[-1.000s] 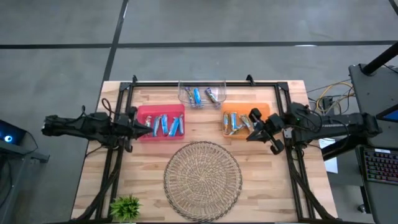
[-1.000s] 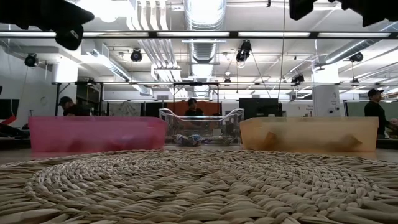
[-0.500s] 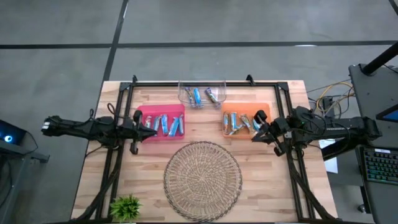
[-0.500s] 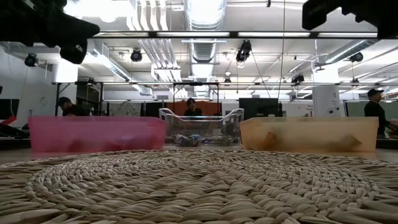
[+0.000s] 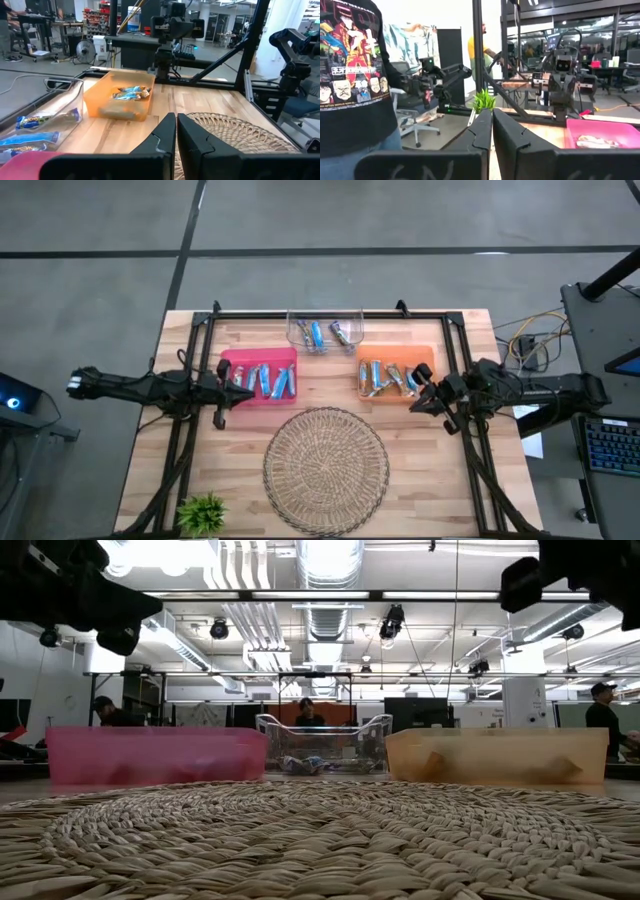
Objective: Pick and place Granola Bars by type
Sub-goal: Return to Home Position
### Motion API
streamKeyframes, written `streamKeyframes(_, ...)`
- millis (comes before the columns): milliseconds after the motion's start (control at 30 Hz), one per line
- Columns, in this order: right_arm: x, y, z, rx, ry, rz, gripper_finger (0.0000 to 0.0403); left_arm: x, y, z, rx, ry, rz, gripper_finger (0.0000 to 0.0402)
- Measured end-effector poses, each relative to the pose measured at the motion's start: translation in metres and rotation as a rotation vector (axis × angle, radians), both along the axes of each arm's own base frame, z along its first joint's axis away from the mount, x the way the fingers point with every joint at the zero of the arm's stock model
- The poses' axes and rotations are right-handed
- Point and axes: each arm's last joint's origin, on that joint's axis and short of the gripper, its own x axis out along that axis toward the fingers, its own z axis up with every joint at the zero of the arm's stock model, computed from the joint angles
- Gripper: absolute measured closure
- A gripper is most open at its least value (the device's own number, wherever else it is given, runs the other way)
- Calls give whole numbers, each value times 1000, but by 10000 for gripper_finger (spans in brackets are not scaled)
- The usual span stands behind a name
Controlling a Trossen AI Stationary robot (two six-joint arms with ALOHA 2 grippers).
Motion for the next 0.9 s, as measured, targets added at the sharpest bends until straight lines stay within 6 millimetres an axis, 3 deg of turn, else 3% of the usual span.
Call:
streamKeyframes(333, -6, 0, -11, 4, -9, -25, 394, -3, 2, 1, -11, -34, 14, 401)
streamKeyframes(900, -7, 0, -19, -20, -6, -30, 394, -10, 2, -20, -50, -97, 9, 401)
